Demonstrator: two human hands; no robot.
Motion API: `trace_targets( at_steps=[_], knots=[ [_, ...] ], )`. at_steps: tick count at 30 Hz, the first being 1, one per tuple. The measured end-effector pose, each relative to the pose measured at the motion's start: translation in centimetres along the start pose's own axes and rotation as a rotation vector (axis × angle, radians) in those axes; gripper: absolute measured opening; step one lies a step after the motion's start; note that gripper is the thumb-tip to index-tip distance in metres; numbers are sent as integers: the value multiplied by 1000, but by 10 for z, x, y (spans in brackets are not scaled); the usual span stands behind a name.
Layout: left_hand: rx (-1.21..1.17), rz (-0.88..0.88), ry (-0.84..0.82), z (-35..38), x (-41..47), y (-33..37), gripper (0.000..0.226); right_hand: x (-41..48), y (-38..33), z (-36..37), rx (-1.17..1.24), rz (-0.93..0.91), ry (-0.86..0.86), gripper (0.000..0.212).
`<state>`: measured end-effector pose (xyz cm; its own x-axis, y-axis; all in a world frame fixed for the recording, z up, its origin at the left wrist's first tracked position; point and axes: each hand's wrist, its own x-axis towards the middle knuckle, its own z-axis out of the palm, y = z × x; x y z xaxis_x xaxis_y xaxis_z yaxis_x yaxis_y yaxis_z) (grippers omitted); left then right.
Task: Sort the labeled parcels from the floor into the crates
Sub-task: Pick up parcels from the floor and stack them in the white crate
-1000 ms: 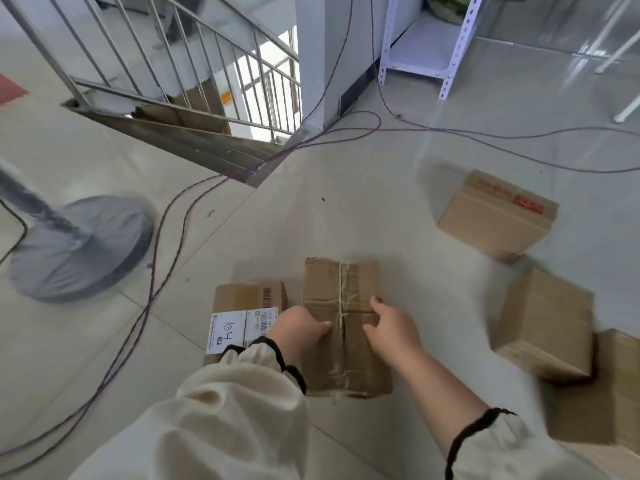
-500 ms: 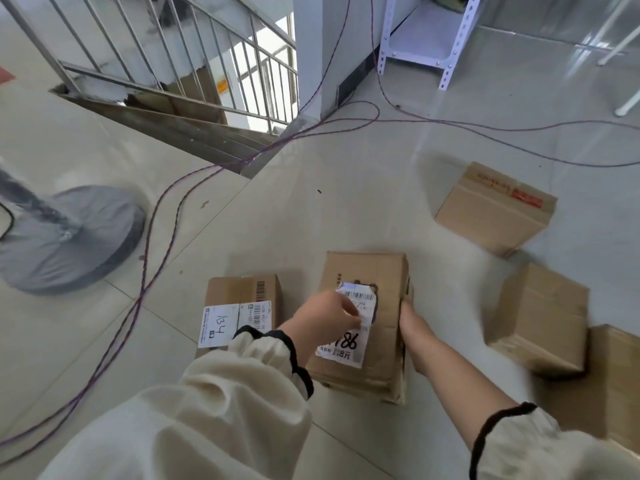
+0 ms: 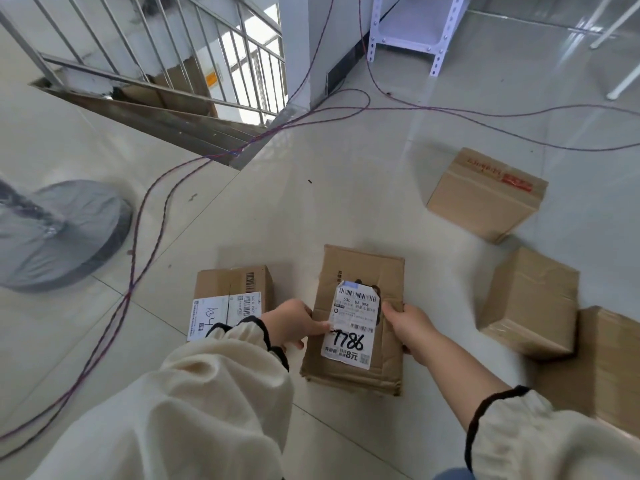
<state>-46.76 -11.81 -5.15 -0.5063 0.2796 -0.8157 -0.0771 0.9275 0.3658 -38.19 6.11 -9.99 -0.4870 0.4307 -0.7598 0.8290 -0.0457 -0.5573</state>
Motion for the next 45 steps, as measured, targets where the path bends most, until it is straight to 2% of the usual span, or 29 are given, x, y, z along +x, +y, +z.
trace_targets(
  at_steps=[5, 14, 20, 24, 27, 29, 32, 34, 36, 39, 43, 45],
  knots=[
    [-34, -21, -17, -2, 0, -8, 39, -5, -3, 2, -59, -41, 8, 43],
    [-84, -12, -54, -2, 0, -4, 49, -2, -5, 6, -105, 20, -23, 55],
    [-290, -24, -107, -2, -1, -3, 42, -8, -7, 2, 14, 96, -106, 54],
    [-414, -5, -12, 0, -18, 1, 36, -31, -17, -1, 2, 51, -136, 42],
    [-591, 38, 74, 1, -47, 7, 38, -66, -30, -10, -67, -58, -52, 47],
    [-729, 68, 158, -1, -74, 16, 33, -106, -46, -17, -80, -148, 35, 43],
    [-897, 200, 322, -18, -131, 36, 28, -175, -78, -32, 48, -284, 70, 30],
    [-905, 297, 424, -39, -180, 49, 31, -226, -102, -46, 114, -372, 78, 21],
    [-891, 389, 505, -66, -237, 62, 32, -278, -130, -63, 180, -465, 69, 24],
    [-900, 488, 516, -110, -333, 90, 36, -362, -176, -99, 272, -569, 58, 36],
    [-904, 580, 487, -172, -475, 140, 37, -485, -249, -156, 286, -655, 45, 39],
    [-829, 612, 520, -196, -545, 164, 38, -549, -278, -186, 309, -686, 43, 41]
  ],
)
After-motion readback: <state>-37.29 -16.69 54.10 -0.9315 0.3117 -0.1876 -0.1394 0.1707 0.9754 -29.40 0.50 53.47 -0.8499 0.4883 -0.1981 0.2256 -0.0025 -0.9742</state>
